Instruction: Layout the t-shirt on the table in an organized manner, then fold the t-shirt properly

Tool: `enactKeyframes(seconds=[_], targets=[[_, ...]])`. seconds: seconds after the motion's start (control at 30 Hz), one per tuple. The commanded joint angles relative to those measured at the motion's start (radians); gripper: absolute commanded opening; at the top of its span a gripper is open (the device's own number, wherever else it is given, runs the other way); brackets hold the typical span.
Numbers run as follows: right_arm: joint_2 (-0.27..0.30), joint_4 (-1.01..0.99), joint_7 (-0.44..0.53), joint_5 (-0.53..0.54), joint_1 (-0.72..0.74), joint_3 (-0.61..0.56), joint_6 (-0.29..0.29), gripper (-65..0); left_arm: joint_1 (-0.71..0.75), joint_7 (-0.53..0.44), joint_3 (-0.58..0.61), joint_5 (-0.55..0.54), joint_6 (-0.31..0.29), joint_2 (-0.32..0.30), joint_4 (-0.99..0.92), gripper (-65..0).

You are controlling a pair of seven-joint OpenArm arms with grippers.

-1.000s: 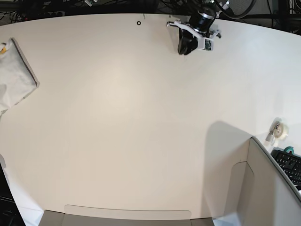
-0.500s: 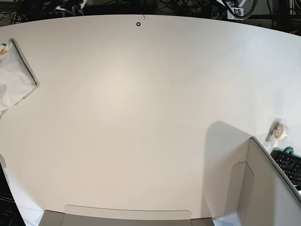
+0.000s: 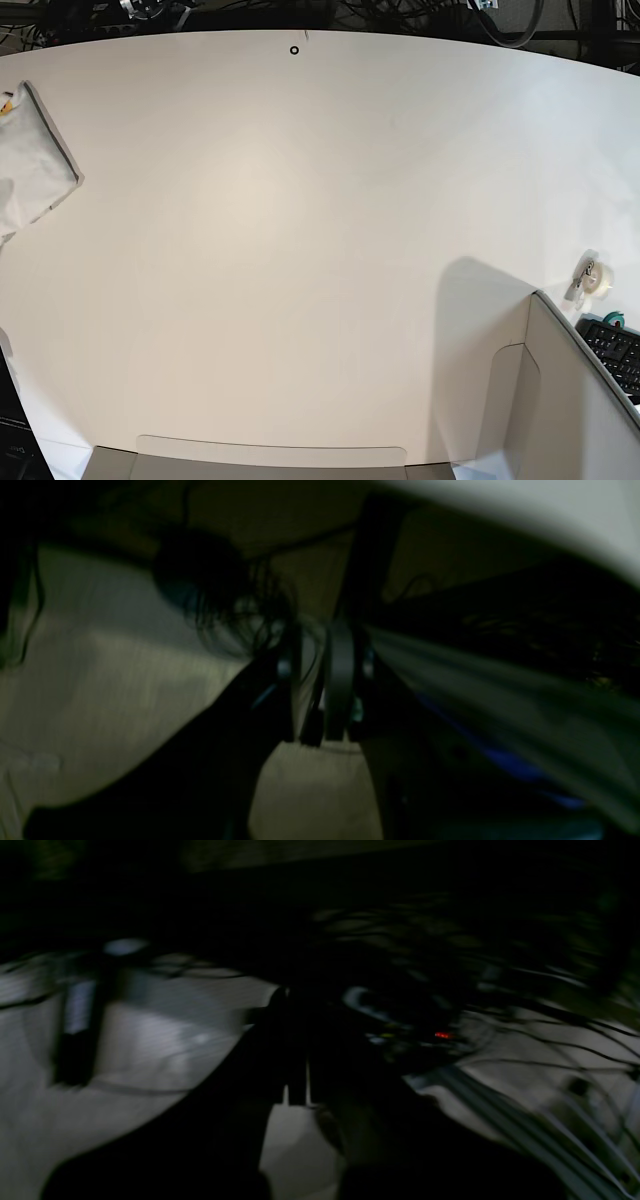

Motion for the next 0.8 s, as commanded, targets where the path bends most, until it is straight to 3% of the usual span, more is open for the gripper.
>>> enactKeyframes(seconds=[0.0,0.23,0.77], targets=[[0.001,0.003,0.011,0.0,-0.004,0.0,0.004,-65.0,-0.015,-0.028,0.001,-0.002,-0.003,0.003,-0.04,-58.0],[-0.007,0.003,0.011,-0.001,-0.001,0.0,0.004,-65.0,-0.199,-0.097,0.001,-0.002,-0.003,0.003,-0.404,-58.0],[-0.01,-0.083,0.009,-0.001,0.065,-0.002,0.005,-65.0,-0.563,-0.117,0.001,-0.002,-0.003,0.004,-0.935,-58.0]])
